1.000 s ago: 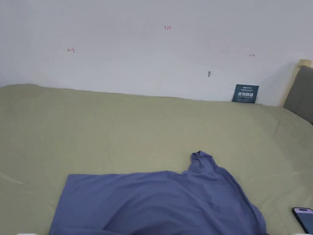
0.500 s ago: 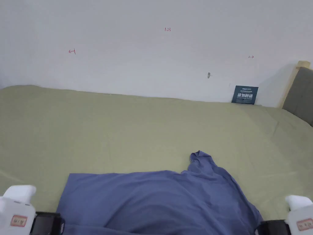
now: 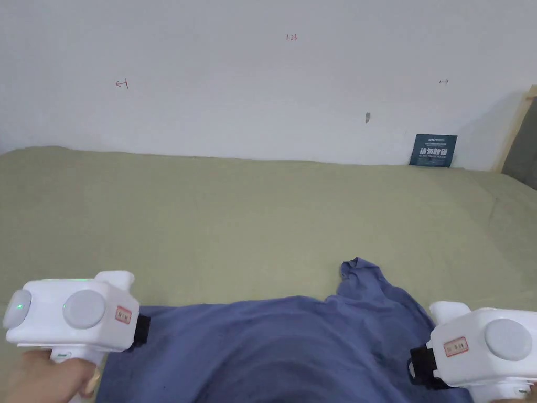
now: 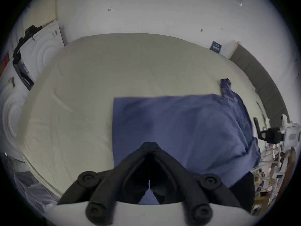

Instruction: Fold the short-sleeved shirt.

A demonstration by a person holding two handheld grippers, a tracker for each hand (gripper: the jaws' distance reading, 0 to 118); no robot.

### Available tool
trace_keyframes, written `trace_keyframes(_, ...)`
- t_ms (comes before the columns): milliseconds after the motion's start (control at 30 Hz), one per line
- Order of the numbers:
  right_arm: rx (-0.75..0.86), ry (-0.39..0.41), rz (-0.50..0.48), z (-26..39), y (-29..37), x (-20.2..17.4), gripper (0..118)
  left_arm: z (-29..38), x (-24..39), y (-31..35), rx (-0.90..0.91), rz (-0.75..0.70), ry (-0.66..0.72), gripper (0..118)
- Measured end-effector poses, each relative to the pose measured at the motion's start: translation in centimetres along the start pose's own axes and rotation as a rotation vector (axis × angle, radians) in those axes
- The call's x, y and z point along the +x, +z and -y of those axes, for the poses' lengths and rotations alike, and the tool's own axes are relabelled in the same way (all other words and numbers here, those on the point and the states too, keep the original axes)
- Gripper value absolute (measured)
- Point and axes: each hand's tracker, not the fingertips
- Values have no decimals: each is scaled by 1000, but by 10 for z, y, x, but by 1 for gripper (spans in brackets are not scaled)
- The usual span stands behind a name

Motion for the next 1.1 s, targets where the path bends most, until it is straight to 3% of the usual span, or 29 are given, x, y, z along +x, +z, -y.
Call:
trace_keyframes(167, -16, -35, 10, -21, -23, 8, 0, -61, -3, -25, 25, 20, 72, 0)
trace_keyframes(200, -20, -37, 10, -24, -27, 9, 0, -72, -8, -35, 20, 24, 106, 8)
trace_keyframes(233, -21, -40, 9, -25, -30, 11, 0, -82, -13, -47, -17, 25, 118, 32)
trace_keyframes(267, -21, -41, 7, -25, -32, 12, 0, -87, -17, -60, -40, 27, 129, 81)
trace_keyframes(300, -23, -41, 6, -27, -33, 14, 0, -89, -14, -71, -73, 40, 131, 112)
trace_keyframes(333, -24, -43, 8, -29, -34, 17, 0, -89, -15, -82, -74, 30, 128, 118)
trace_keyframes(467, -12, -68, 34, -45, -37, 32, 0, -74, -11, -116, -223, 9, 125, 102)
trace_keyframes(533, -15, -53, 100, -63, -43, 41, 0, -57, -8, -125, -263, -12, 72, 90)
trace_keyframes(567, -13, -44, 138, -74, -48, 45, 0, -57, -2, -123, -222, -79, 29, 81)
trace_keyframes(633, -1, -49, 190, -99, -59, 56, 0, -52, 2, -110, -172, -61, -2, 69)
trace_keyframes(667, -2, -40, 188, -112, -69, 60, 10, -53, 1, -106, -166, -43, 1, 30)
trace_keyframes(700, -11, -32, 184, -124, -77, 67, 39, -61, 1, -102, -154, 14, 16, 1)
trace_keyframes(733, -21, -15, 185, -135, -87, 71, 84, -63, -1, -98, -148, 72, 55, 1)
trace_keyframes(767, -46, 5, 189, -142, -98, 75, 118, -63, 0, -98, -151, 54, 65, 1)
trace_keyframes(933, -84, 76, 255, -165, -152, 88, 89, -69, -3, -108, -175, 30, 45, 1)
trace_keyframes(1000, -127, 69, 266, -167, -167, 90, 63, -68, -4, -112, -181, 33, 56, 1)
trace_keyframes(1067, -175, 23, 216, -162, -165, 88, 31, -67, -5, -111, -183, 36, 49, 1)
trace_keyframes(1100, -152, -32, 165, -160, -160, 90, 31, -69, -6, -114, -183, 39, 47, 1)
